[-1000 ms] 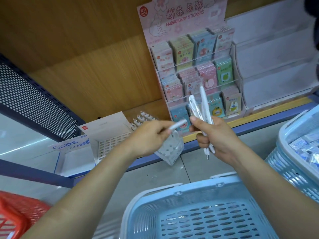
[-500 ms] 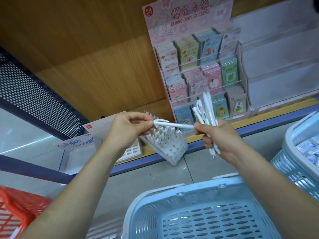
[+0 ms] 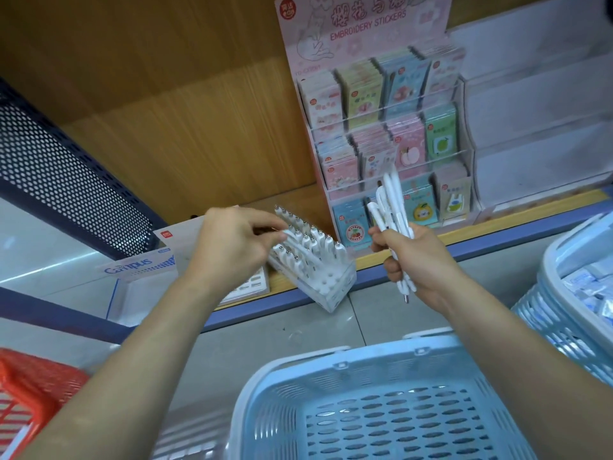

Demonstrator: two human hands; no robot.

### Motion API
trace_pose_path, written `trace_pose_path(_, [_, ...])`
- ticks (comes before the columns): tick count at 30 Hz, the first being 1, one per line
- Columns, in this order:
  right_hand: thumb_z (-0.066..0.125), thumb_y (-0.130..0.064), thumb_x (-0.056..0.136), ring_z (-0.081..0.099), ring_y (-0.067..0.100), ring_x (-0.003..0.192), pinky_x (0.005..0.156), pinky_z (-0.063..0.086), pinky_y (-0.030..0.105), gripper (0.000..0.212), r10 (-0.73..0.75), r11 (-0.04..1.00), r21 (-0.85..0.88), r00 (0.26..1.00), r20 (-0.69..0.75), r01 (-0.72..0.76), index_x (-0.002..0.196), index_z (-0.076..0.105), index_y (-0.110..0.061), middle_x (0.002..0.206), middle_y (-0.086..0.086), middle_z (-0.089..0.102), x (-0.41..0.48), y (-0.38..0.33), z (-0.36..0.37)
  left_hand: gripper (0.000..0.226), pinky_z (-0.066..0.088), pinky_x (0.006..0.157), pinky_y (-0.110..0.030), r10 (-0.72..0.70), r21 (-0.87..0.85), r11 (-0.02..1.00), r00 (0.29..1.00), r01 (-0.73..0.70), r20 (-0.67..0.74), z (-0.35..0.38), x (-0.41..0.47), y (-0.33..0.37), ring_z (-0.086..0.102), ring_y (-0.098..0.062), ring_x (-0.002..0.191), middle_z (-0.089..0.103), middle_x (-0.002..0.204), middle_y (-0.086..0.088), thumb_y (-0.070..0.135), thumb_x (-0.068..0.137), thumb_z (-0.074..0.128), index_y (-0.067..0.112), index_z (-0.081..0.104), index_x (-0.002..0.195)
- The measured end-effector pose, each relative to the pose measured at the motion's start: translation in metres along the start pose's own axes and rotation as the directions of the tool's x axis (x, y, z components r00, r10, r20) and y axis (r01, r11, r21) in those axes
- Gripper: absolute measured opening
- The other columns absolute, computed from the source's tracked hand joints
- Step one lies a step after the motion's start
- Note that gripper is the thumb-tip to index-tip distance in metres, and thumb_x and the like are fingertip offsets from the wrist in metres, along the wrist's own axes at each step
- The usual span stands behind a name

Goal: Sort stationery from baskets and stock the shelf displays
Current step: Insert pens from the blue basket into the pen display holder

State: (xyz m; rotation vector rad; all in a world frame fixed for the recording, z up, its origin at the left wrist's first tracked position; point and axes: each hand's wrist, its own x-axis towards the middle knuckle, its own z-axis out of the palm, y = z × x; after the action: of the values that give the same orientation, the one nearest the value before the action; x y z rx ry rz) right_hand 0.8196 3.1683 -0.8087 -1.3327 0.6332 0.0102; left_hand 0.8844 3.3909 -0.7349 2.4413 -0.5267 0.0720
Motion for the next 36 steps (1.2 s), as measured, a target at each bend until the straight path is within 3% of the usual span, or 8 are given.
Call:
trace_pose_path(5, [0.056,-0.009,0.092,0.037,0.013,0.046,0.041,0.03,0.022,0.012,-0.006,1.0,-0.027,0.998,0.056,0.008,0.102,0.061,-0.01,0.076,0.008,0.05,-0.001,0.001,0.004,0.01,0.053,0.082,-0.027,0.196,0.131,0.97,0.979,-0.203,0.063,0.033,-0.001,-0.009,0.068,-0.015,0.085,0.076,0.089,0.001,0.013,0.079,0.079,0.012,0.079,0.089])
trace_pose_path(14, [0.058,-0.013,0.095,0.041,0.013,0.049,0.039,0.034,0.021,0.011,-0.015,0.999,-0.028,0.995,0.095,0.017,0.105,0.055,-0.013,0.071,0.003,0.046,-0.001,0.003,0.004,0.012,0.056,0.073,-0.037,0.326,0.255,0.895,0.927,-0.366,0.186,0.055,0.01,-0.018,0.067,-0.025,0.078,0.072,0.081,-0.002,0.013,0.074,0.082,0.011,0.079,0.086])
trace_pose_path(17, [0.061,-0.018,0.095,0.042,0.013,0.05,0.04,0.035,0.022,0.007,-0.044,0.998,-0.036,0.993,0.113,0.048,0.097,0.055,-0.016,0.071,0.003,0.046,-0.002,0.003,0.004,0.012,0.052,0.075,-0.037,0.342,0.275,0.873,0.908,-0.402,0.242,0.057,0.014,-0.014,0.06,-0.027,0.085,0.067,0.086,-0.004,0.011,0.083,0.074,0.012,0.078,0.094])
trace_pose_path(23, [0.062,-0.022,0.095,0.047,0.014,0.049,0.042,0.036,0.024,0.011,-0.078,0.995,-0.055,0.991,0.107,0.084,0.096,0.056,-0.012,0.07,0.005,0.049,-0.002,0.004,0.001,0.02,0.043,0.087,-0.028,0.25,0.299,0.894,0.926,-0.334,0.284,0.066,0.015,0.0,0.058,-0.019,0.102,0.067,0.106,0.0,0.021,0.092,0.065,0.016,0.072,0.11])
trace_pose_path(29, [0.065,-0.02,0.092,0.047,0.014,0.053,0.042,0.036,0.022,0.013,-0.102,0.995,0.005,0.989,0.104,0.102,0.09,0.056,-0.012,0.067,0.004,0.05,-0.001,0.003,-0.001,0.013,0.038,0.078,-0.023,0.113,0.271,0.947,0.967,-0.174,0.226,0.074,0.017,-0.001,0.048,-0.012,0.092,0.05,0.092,0.006,0.021,0.087,0.07,0.016,0.074,0.099])
trace_pose_path(33, [0.068,-0.02,0.09,0.047,0.014,0.056,0.042,0.036,0.02,0.012,-0.075,0.993,0.1,0.988,0.132,0.062,0.092,0.059,-0.012,0.065,-0.001,0.05,-0.003,0.001,-0.002,0.012,0.039,0.075,-0.021,0.047,0.242,0.965,0.972,-0.104,0.229,0.071,0.017,0.002,0.049,-0.009,0.088,0.052,0.092,0.007,0.022,0.086,0.072,0.019,0.074,0.097])
trace_pose_path(36, [0.07,-0.022,0.087,0.048,0.014,0.058,0.042,0.038,0.019,0.023,-0.064,0.989,0.139,0.984,0.168,0.041,0.101,0.061,-0.006,0.067,0.002,0.05,-0.003,0.0,-0.003,0.018,0.038,0.076,-0.02,0.026,0.259,0.961,0.963,-0.098,0.268,0.069,0.017,0.0,0.051,-0.01,0.09,0.052,0.094,0.008,0.023,0.085,0.074,0.021,0.073,0.103])
